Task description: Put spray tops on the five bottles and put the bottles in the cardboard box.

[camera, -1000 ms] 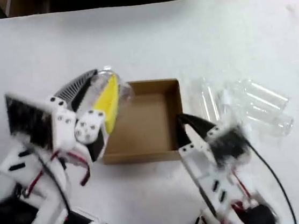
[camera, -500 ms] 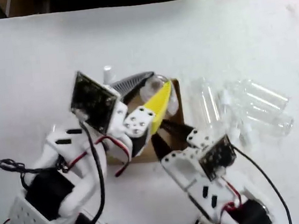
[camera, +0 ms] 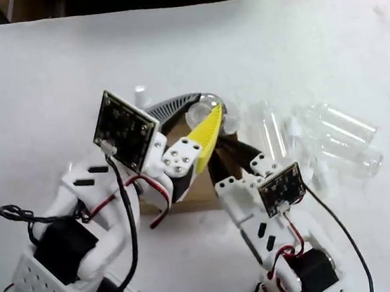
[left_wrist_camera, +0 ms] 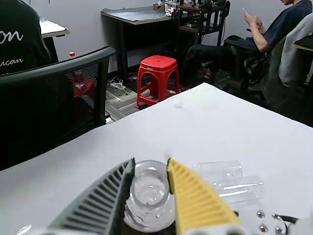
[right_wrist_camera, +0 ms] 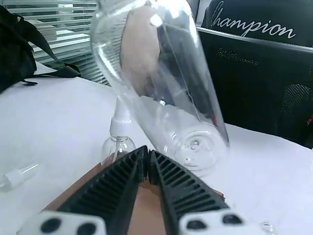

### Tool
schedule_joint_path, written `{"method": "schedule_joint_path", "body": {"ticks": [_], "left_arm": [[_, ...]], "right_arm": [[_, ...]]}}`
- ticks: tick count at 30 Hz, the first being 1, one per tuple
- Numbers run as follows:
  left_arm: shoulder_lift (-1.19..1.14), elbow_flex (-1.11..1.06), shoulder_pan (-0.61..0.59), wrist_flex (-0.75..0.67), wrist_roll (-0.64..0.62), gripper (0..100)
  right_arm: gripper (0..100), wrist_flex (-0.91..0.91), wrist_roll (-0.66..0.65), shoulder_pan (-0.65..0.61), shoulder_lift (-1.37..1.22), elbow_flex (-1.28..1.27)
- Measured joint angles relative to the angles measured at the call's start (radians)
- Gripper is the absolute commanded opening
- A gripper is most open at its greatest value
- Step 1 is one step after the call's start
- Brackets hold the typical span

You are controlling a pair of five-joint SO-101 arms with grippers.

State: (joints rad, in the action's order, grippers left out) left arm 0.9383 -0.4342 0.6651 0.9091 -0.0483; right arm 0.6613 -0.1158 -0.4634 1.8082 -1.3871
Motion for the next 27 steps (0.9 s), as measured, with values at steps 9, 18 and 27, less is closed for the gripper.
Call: {"method": "schedule_joint_path", "body": {"ticks": [9,18,27], "left_arm": [[-0.061,-0.138,-0.193,-0.094,-0.002,3],[-0.342,-0.147,-0.216,-0.215,-0.002,3],[-0.494,-0.147,-0.226,-0.304,0.008,2]], "right_arm": [[1.5,0.176,0.0,0.103,-0.012,0.046],[1.5,-0.023,0.233,0.54,0.002,-0.034],[1.5,-0.371,0.103,0.465,-0.012,-0.282]]}}
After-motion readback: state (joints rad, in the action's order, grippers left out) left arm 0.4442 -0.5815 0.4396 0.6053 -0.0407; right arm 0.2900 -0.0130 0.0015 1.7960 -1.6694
